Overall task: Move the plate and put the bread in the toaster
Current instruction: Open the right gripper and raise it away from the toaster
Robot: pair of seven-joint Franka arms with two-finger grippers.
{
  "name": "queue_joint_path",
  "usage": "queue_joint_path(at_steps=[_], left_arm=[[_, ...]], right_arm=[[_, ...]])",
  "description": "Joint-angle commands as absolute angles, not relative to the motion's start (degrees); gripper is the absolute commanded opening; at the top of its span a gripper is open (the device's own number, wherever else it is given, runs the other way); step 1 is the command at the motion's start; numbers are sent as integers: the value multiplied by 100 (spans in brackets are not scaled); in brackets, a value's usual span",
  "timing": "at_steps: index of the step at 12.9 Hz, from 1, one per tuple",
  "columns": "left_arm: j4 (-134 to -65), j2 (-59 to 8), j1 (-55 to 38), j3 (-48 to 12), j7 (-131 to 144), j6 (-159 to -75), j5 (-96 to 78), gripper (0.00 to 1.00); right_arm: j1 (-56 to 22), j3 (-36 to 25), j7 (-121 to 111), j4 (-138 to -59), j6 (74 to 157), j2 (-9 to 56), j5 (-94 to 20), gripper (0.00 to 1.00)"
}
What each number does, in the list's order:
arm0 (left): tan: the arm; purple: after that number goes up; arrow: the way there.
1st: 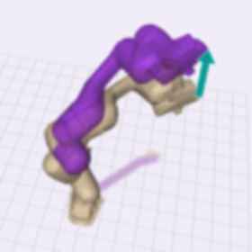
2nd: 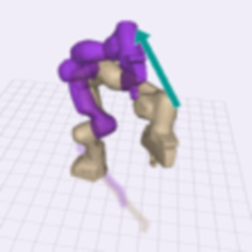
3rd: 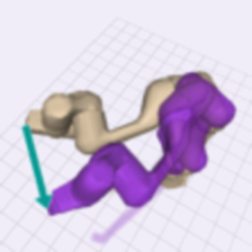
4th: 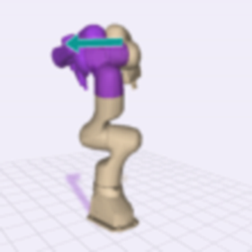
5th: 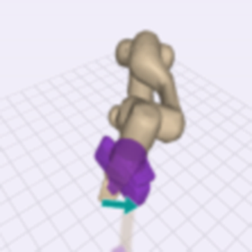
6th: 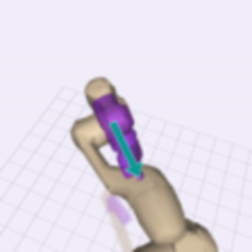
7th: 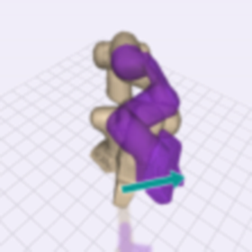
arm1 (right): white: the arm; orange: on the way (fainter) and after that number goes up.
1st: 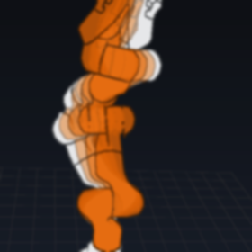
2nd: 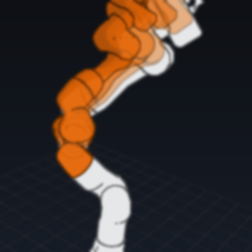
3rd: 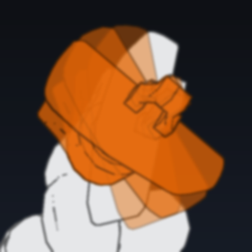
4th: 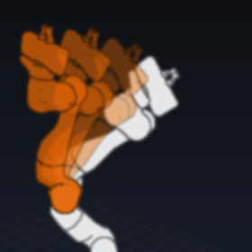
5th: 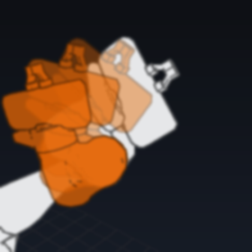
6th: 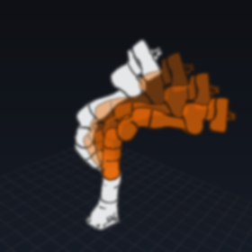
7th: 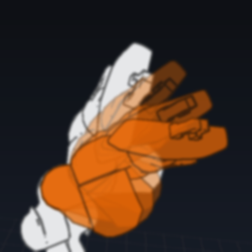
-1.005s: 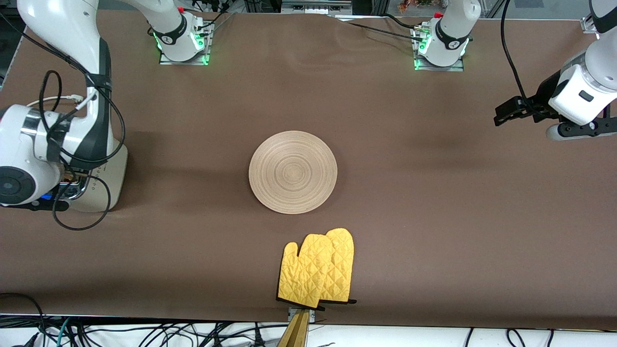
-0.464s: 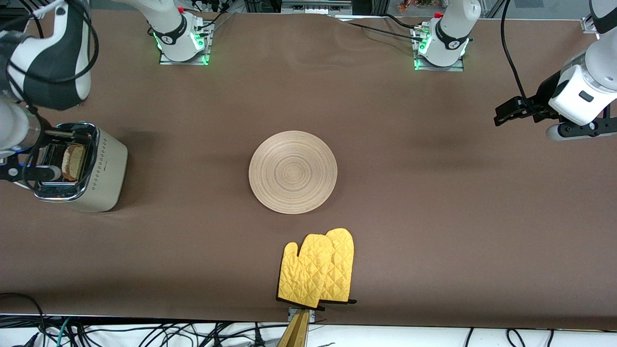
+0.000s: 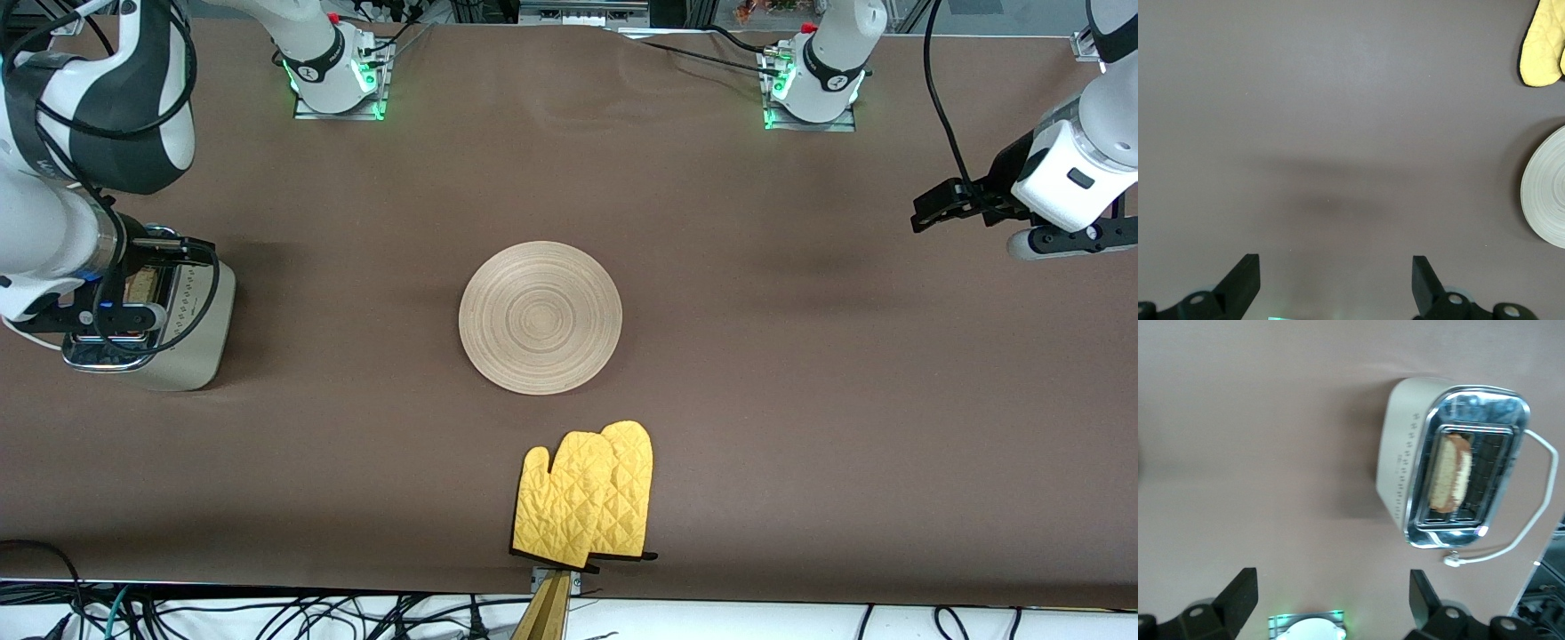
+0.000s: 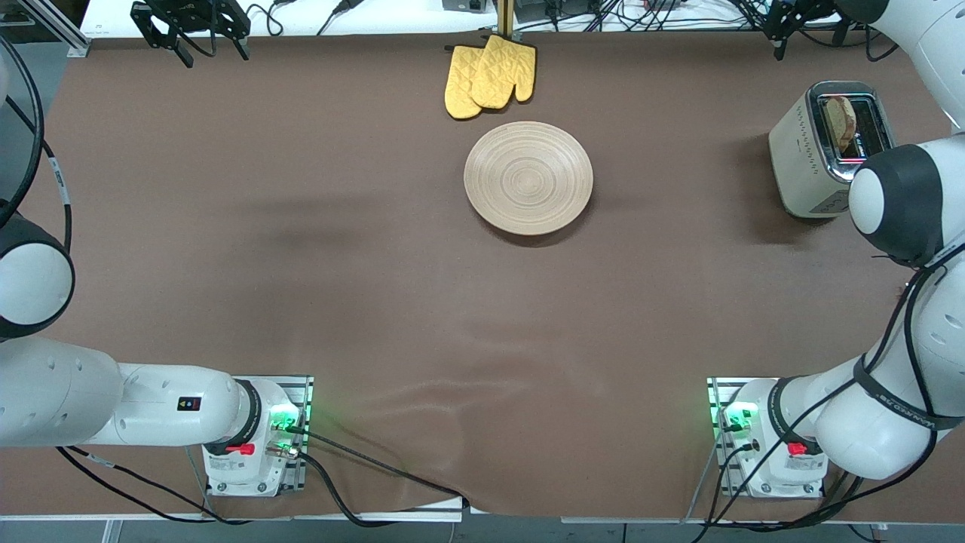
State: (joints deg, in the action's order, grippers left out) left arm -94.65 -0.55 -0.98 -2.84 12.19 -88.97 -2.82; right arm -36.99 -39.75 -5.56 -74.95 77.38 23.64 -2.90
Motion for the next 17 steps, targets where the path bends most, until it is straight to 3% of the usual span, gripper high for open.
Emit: queue_joint_path(at_steps=[1,4,7,12,17], left_arm=[[-9554,26,-88,-272,1160,-8912,-290,100],[-9554,26,-88,-272,1169,-8912,-290,100],[-9554,26,-88,-272,1169,-8921,-290,100],[-9554,26,-88,-272,1169,-8921,-290,100],[-9571,35,-97,-272,1169,-8921,-290,100]], right_arm=[[-3683,-3911,-554,-7532,7664,2058,-492,100],[-3219,-3106,-554,-7559,7699,1873,-291,100],[-1693,-1342,-562,-7594,7988,1521,-176,100],[-1020,-1090,-624,-8312,8577,626,-185,100],[-440,-485,-554,-8473,8710,466,33,100]])
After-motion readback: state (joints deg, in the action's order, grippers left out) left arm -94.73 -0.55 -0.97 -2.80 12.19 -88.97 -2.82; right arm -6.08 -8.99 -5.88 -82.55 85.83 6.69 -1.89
